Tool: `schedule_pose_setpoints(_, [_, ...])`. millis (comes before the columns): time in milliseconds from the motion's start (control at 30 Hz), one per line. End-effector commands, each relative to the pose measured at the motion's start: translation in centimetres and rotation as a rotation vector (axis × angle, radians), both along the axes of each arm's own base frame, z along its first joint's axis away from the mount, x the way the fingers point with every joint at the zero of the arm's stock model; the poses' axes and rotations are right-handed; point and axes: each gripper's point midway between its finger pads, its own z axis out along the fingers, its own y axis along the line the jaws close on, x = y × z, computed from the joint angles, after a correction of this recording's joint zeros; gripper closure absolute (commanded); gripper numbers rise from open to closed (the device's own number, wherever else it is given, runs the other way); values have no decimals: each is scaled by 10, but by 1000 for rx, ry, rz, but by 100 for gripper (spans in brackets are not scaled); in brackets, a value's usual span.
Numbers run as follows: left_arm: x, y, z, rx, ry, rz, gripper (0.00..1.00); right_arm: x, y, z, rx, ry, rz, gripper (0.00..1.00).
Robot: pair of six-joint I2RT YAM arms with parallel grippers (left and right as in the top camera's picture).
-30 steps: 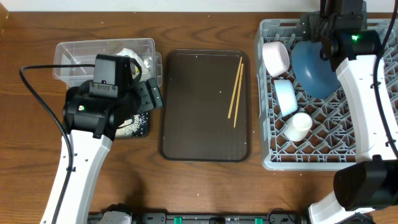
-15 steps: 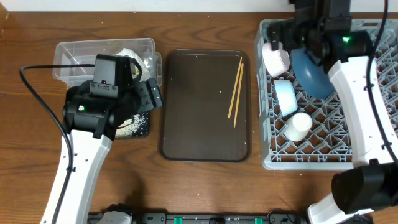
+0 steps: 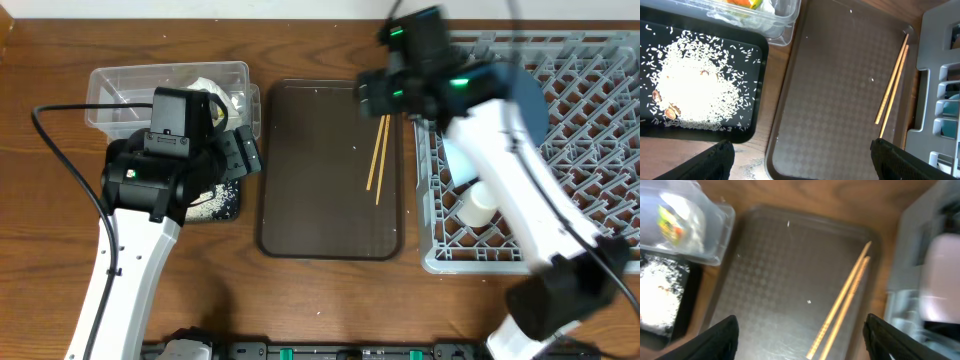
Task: Sort waste into correct bins and load items into the dishwasher rack
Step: 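Move the right gripper left toward the chopsticks on the brown tray, then grasp one chopstick with the right gripper and lift it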
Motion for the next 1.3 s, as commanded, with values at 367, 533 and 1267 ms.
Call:
schedule_pose_setpoints(367, [-1,4,-4,16,14,6,10,7,-5,-152,-236,233,-169,62])
schedule_pose_setpoints(533, [-1,4,-4,16,14,6,10,4,-7,-178,-267,280,-173,69])
schedule_pose_setpoints(1267, [-1,4,-4,16,14,6,10,-17,-28,-215,-356,410,-183,99])
